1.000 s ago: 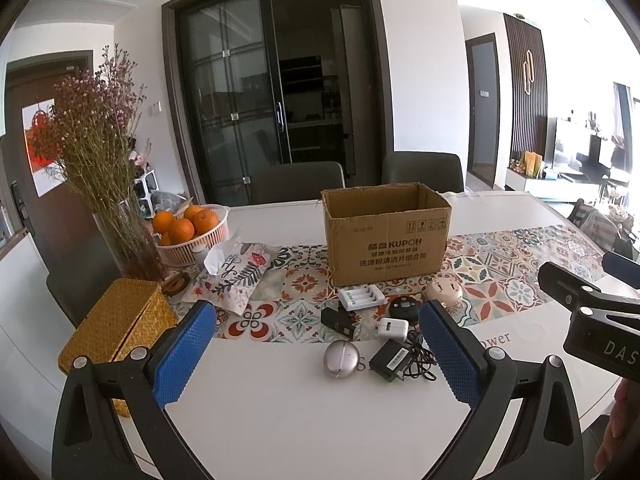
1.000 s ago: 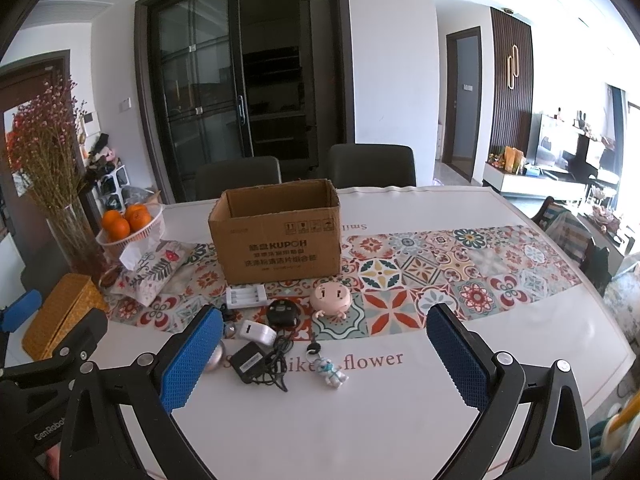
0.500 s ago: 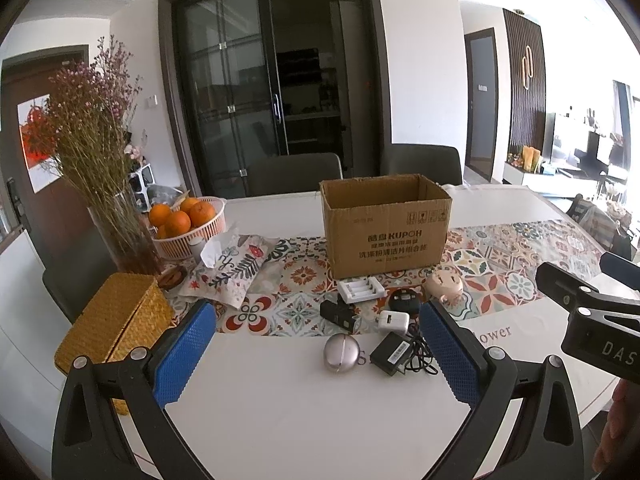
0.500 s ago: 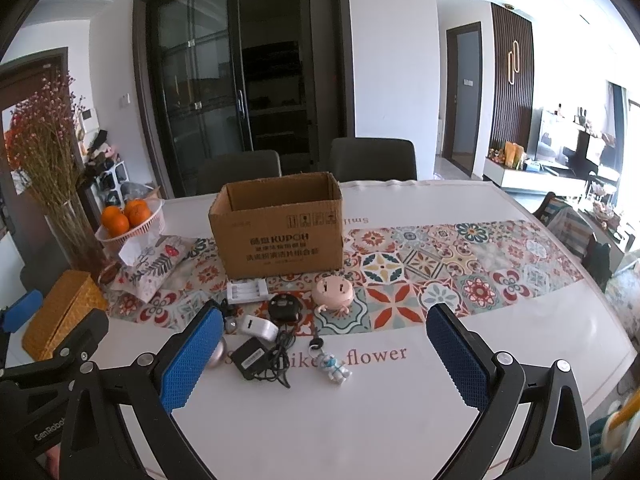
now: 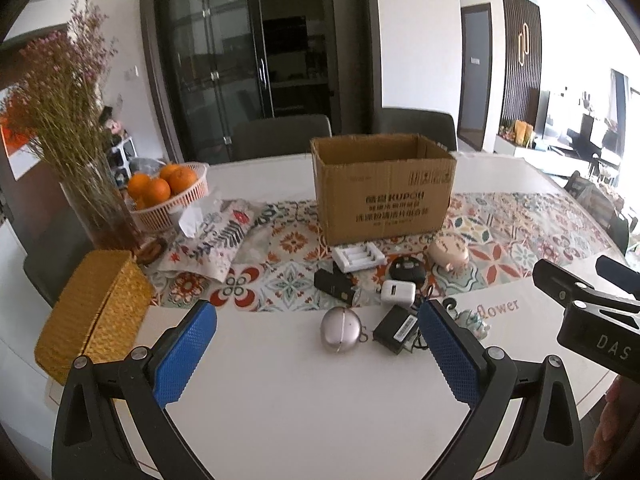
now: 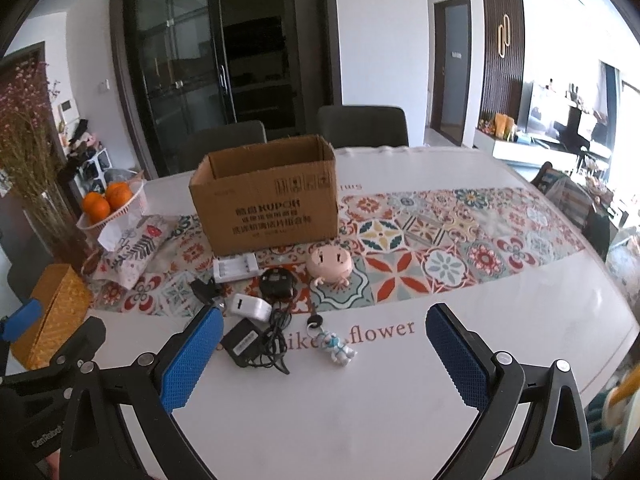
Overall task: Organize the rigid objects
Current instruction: 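Close left tool on the silver sphere while right tool closes on the white figurine, then lift the silver sphere with left tool while right tool carries the figurine over the box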
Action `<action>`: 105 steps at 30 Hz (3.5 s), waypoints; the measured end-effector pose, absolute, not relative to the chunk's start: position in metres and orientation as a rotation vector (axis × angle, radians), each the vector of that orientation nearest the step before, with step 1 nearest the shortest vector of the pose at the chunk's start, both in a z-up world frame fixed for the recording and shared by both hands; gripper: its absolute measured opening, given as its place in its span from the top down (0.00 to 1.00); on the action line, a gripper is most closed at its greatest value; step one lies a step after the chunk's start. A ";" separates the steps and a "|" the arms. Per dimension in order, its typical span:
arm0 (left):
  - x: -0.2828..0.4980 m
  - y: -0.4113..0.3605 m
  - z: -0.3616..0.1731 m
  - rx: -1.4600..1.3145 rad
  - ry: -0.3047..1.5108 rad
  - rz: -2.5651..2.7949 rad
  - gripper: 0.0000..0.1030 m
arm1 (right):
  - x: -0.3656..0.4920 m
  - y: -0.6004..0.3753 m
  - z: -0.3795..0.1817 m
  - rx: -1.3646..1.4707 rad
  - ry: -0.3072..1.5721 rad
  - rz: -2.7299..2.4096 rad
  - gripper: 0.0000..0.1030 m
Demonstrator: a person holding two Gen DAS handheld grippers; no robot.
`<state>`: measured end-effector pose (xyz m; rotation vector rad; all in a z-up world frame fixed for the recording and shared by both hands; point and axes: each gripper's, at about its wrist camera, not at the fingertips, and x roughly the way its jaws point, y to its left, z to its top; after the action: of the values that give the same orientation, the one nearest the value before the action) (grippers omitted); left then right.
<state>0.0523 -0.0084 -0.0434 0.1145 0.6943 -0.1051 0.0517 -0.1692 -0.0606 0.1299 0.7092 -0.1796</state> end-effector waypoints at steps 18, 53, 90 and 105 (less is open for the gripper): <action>0.101 -0.023 -0.103 0.107 0.855 -0.058 0.07 | 0.097 -0.176 -0.120 0.145 0.831 -0.177 0.13; 0.148 -0.037 -0.179 0.178 0.923 -0.105 0.18 | 0.136 -0.188 -0.203 0.129 0.967 -0.191 0.29; 0.160 -0.036 -0.189 0.143 0.934 -0.207 0.49 | 0.143 -0.179 -0.204 0.094 0.944 -0.176 0.59; 0.160 -0.040 -0.117 0.108 0.858 -0.241 0.49 | 0.139 -0.181 -0.139 0.106 0.820 -0.142 0.59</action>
<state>0.1598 -0.0402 -0.1167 0.1082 0.8581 -0.2406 0.1386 -0.1807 -0.1388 0.1064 0.8202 -0.1416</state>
